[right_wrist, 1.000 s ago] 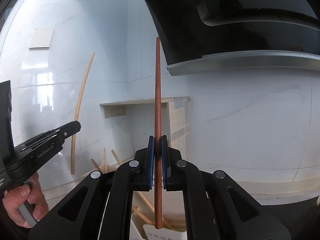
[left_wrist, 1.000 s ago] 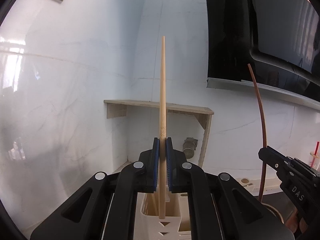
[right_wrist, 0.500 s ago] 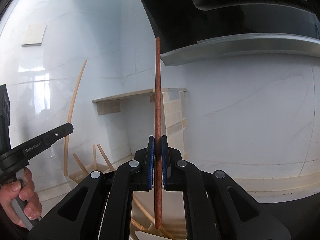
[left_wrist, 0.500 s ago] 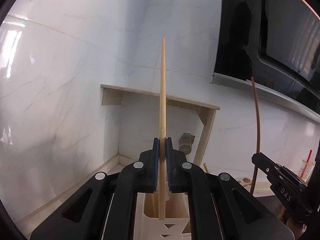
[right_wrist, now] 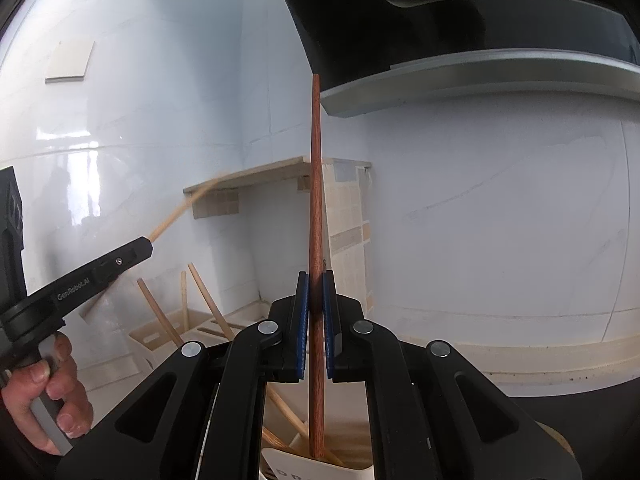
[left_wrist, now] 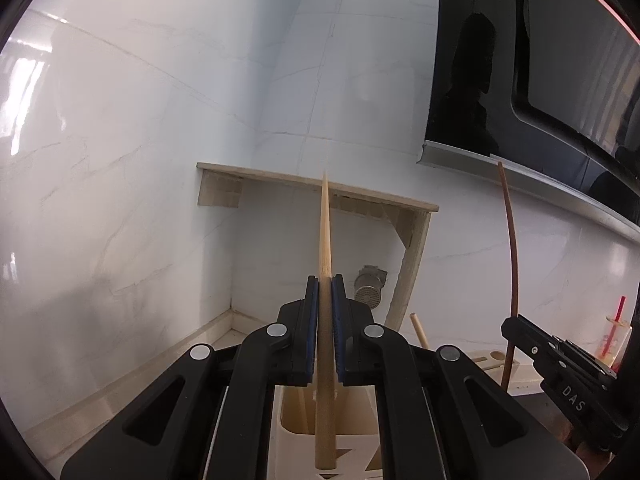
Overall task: Organize utensils
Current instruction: 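Lower the chopsticks into the holder with both grippers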
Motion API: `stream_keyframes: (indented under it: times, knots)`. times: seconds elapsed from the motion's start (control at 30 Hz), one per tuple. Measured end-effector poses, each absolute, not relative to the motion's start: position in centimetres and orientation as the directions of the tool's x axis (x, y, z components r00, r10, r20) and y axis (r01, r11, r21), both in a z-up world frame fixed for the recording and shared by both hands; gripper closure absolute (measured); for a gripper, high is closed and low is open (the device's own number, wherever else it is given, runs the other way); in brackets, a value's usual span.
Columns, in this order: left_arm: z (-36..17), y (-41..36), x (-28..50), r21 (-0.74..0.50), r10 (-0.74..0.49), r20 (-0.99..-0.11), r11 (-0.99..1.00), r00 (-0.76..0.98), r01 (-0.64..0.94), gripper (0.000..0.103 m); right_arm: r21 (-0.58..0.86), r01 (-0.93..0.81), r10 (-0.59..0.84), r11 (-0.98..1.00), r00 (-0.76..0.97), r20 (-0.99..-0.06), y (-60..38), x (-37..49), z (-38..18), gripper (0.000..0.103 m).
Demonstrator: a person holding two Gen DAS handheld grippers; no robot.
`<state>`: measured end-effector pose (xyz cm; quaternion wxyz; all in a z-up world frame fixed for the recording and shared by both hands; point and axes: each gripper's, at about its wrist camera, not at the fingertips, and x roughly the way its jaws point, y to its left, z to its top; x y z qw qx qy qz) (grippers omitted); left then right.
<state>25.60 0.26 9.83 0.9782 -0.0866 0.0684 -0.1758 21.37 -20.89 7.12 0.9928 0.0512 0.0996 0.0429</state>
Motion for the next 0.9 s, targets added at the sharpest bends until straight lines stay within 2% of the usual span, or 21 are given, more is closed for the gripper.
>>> stream_keyframes:
  times: [0.37,0.7,0.9]
  knots:
    - [8.8,-0.8,26.2,-0.162,-0.345,-0.098,0.931,0.934,0.327,0.097,0.103,-0.071,0.091,0.992,0.974,-0.205,-21.1,21.5,6.6,0.095]
    - [8.6,-1.2,26.5,-0.162,-0.308,-0.047,0.941,0.95,0.297,0.097,0.097,-0.083,0.1,0.992,0.975,-0.197,-20.9,21.1,6.8,0.095]
    - [8.3,-1.7,26.8,-0.151,-0.329,-0.08,0.937,0.941,0.315,0.097,0.107,-0.088,0.108,0.99,0.974,-0.198,-20.9,21.1,6.7,0.095]
